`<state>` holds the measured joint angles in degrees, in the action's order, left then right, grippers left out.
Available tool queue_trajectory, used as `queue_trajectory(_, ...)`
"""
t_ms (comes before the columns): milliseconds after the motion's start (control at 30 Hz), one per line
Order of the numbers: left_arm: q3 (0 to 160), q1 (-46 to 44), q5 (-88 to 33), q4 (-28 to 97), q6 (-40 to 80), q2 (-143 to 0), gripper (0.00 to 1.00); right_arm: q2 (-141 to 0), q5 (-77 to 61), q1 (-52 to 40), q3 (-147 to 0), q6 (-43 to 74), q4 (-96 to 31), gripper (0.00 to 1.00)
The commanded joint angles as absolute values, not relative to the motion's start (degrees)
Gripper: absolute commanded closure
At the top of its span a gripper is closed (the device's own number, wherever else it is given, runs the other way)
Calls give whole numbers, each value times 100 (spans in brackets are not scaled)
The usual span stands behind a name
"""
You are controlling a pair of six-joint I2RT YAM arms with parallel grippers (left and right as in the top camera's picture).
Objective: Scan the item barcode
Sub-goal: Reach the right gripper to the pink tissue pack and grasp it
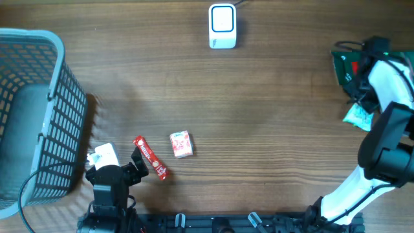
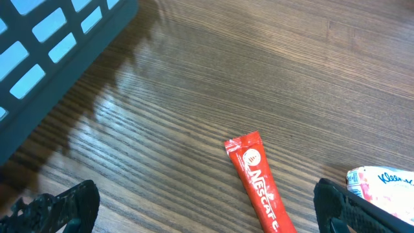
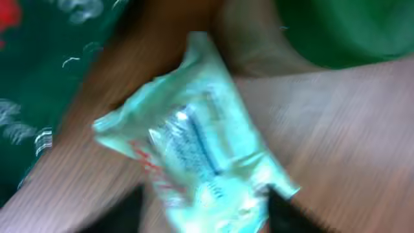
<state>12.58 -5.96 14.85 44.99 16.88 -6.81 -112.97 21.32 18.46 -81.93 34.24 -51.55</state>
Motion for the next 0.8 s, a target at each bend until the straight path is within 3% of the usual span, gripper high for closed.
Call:
queue_trajectory(0, 1256, -626, 1437, 4486, 1699, -650, 0, -10672, -1352, 1789, -9072, 2314, -5537, 0)
queue_trajectory(100, 1256, -626, 1437, 4486, 1699, -650, 0, -10261, -5647, 1343, -9126, 2095, -5966, 0)
queue_trajectory(133, 1256, -626, 1437, 4486, 1699, -650, 0, -10252, -5837, 1116, -9126, 2095, -6152, 0)
queue_trajectory(300, 1256, -626, 1437, 4486, 1699, -650, 0, -10274, -4473, -1476, -8558, 2314, -6154, 0)
queue_trajectory(367, 1256, -626, 1437, 4486, 1699, -650, 0, -10276, -3787, -2722, -8169, 3328, -5470, 1)
queue_trajectory(400, 1256, -626, 1437, 4486, 1699, -650, 0, -10276, -3426, -3092, -8058, 4036, -5371, 11)
queue_trajectory(433, 1256, -626, 1437, 4486, 1699, -650, 0, -10276, -2740, -3568, -7905, 5430, -5317, 7)
queue_trajectory(467, 1256, -626, 1437, 4486, 1699, -650, 0, -10276, -2403, -3824, -7813, 6353, -5315, 0)
queue_trajectory(533, 1256, -626, 1437, 4486, 1699, -650, 0, -10276, -2241, -4477, -7443, 8510, -4941, 4)
queue_trajectory(567, 1256, -626, 1437, 4486, 1699, -650, 0, -10276, -2241, -4672, -7255, 8986, -4539, 16)
queue_trajectory(700, 1256, -626, 1437, 4486, 1699, -650, 0, -10280, -1636, -5085, -6587, 10726, -3522, 18)
queue_trajectory(767, 1256, -626, 1437, 4486, 1699, -650, 0, -10280, -1387, -5103, -6318, 10980, -3124, 21)
